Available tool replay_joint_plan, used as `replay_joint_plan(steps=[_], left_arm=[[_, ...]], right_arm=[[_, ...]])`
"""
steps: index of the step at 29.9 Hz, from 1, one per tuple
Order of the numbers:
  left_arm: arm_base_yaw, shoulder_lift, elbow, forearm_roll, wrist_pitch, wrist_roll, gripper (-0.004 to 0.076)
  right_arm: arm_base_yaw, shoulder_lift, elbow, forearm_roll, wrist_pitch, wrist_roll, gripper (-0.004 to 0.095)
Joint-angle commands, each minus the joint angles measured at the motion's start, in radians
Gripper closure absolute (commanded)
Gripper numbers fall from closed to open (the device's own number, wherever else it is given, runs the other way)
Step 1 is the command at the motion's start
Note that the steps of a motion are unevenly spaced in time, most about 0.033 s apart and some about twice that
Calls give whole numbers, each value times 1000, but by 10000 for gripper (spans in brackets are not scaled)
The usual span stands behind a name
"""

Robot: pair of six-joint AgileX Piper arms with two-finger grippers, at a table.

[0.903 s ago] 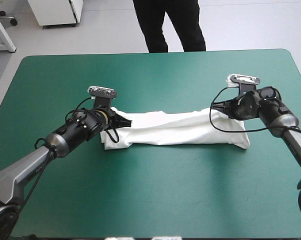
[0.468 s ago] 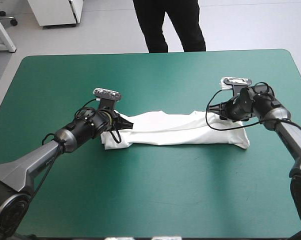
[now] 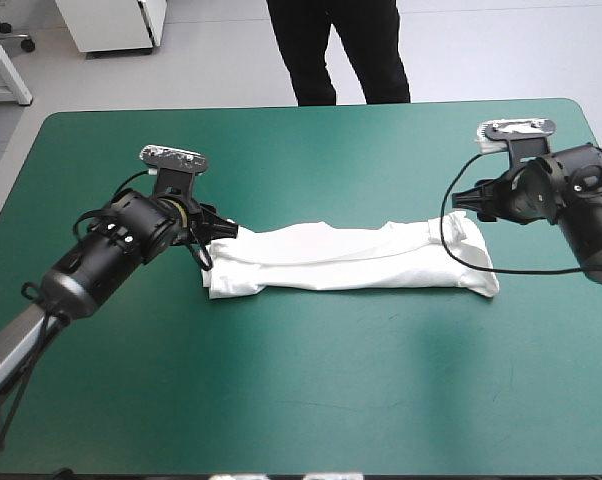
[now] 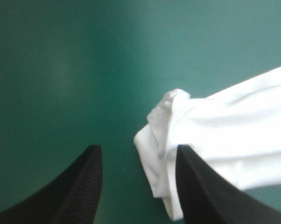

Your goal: Fold the cloth

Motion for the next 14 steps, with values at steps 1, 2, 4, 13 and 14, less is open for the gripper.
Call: replay_joint_plan(steps=[1,2,4,13,14], left_arm=[[-39,-102,-45,-96,-28,103,490],[-56,-114,-50,-140,-32,149,571],[-83,-119,-63,-199,-52,227,734],[-117,21,-114,-456,-142,454,731],[-117,46,-124,-477,-142,474,731]], right_arm=[[-8,-97,-30,-114,29,31,358],[-8,-115,-30,-134,39,40,358],[-8,-142,-30,-168,52,55,358],[-156,-160,-26,-116,54,60,358],[-197,-158,-20,-64,26,41,358]])
